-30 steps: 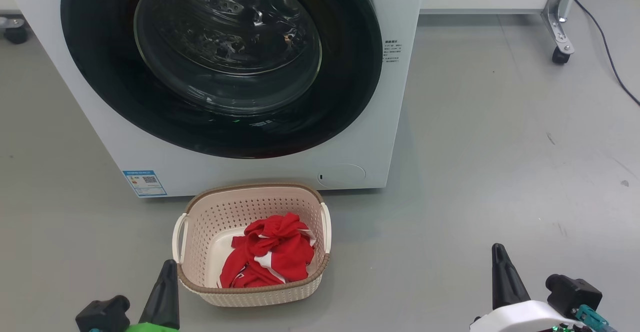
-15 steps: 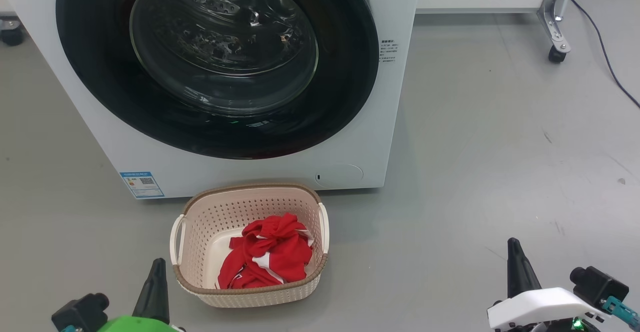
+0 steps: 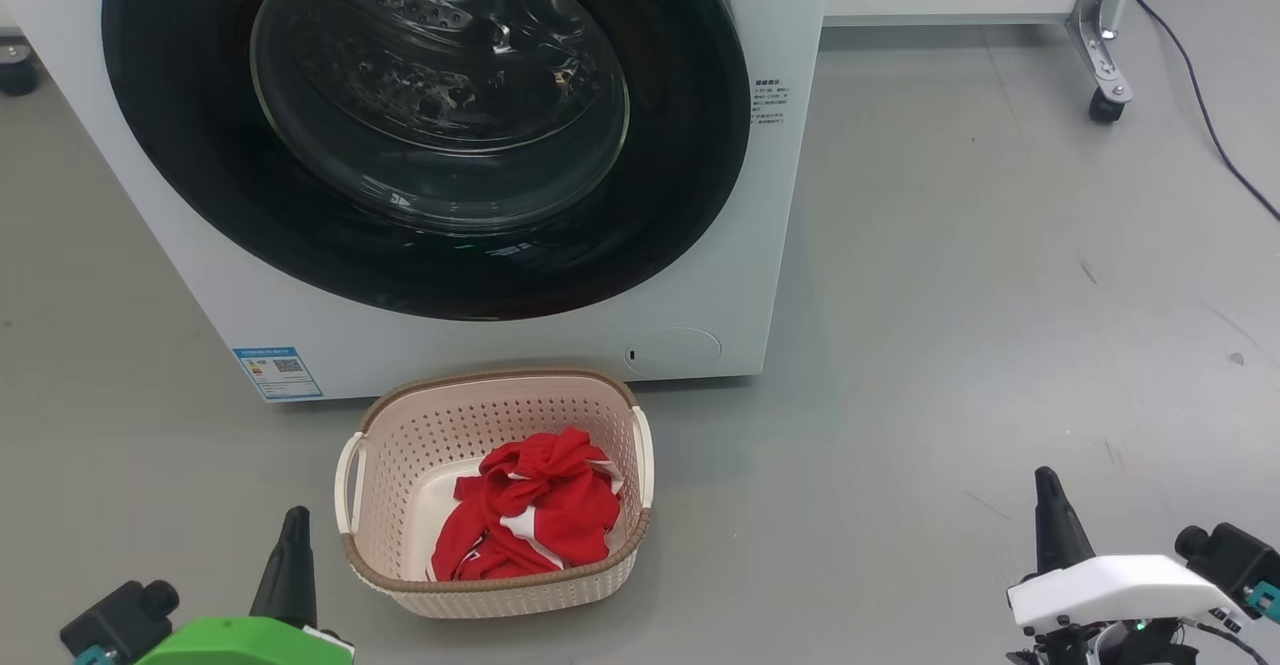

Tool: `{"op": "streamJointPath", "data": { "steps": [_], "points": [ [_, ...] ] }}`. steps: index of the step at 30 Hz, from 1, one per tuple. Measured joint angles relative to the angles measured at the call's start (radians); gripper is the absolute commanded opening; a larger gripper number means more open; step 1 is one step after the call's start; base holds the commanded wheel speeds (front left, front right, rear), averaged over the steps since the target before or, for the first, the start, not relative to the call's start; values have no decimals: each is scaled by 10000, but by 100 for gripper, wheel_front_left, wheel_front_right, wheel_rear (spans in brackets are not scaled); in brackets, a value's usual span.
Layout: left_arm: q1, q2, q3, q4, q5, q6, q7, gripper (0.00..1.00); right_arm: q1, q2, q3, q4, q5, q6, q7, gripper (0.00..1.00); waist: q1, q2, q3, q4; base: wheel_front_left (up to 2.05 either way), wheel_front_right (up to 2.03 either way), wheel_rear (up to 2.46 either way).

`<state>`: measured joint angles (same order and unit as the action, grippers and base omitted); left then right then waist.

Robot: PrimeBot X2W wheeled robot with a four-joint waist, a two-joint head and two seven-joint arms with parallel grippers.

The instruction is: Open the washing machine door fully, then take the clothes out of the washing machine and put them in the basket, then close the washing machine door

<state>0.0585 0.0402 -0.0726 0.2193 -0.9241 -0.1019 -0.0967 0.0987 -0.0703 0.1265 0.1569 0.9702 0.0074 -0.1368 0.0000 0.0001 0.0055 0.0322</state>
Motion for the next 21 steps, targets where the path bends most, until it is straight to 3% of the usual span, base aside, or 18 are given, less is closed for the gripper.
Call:
{"op": "streamJointPath", "data": {
  "steps": [21],
  "points": [
    [-418,84,385,217,-2884,-81,669,0,-547,-192,-546,320,2913,359,587,0,0,0,-7,-128,0,0,0]
  ]
}}
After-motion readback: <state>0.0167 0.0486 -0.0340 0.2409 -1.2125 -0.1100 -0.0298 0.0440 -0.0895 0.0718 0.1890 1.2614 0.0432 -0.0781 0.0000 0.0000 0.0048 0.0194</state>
